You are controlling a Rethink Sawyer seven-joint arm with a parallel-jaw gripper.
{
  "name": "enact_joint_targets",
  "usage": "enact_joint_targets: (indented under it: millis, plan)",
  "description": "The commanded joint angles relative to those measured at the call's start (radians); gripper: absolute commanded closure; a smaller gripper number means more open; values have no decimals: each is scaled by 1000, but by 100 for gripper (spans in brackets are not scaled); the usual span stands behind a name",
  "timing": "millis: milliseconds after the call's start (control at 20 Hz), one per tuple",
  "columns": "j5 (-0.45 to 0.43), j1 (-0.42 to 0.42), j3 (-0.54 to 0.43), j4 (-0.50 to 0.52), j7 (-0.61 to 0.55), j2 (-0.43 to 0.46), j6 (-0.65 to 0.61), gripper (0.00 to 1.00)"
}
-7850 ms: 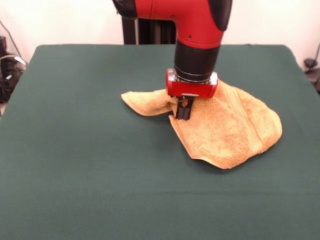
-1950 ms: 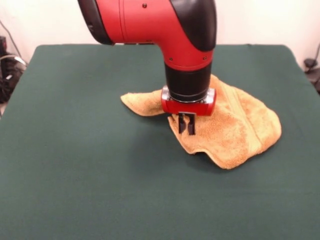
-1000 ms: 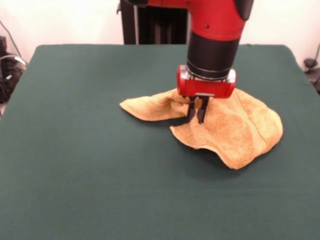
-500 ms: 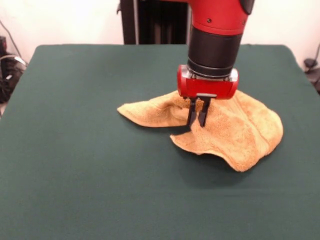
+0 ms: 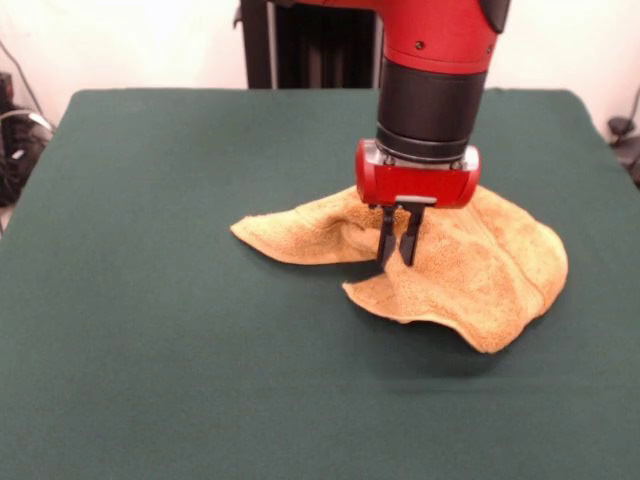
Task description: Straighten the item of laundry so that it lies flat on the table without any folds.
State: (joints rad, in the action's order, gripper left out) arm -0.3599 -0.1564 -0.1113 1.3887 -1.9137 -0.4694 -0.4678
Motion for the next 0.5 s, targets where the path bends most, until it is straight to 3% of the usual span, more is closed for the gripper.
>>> enact_joint_targets:
  millis: [50, 500]
  plan:
    - [-60, -1, -70, -52, 51, 46, 21, 100]
    - [-102, -22, -84, -74, 45, 34, 58, 100]
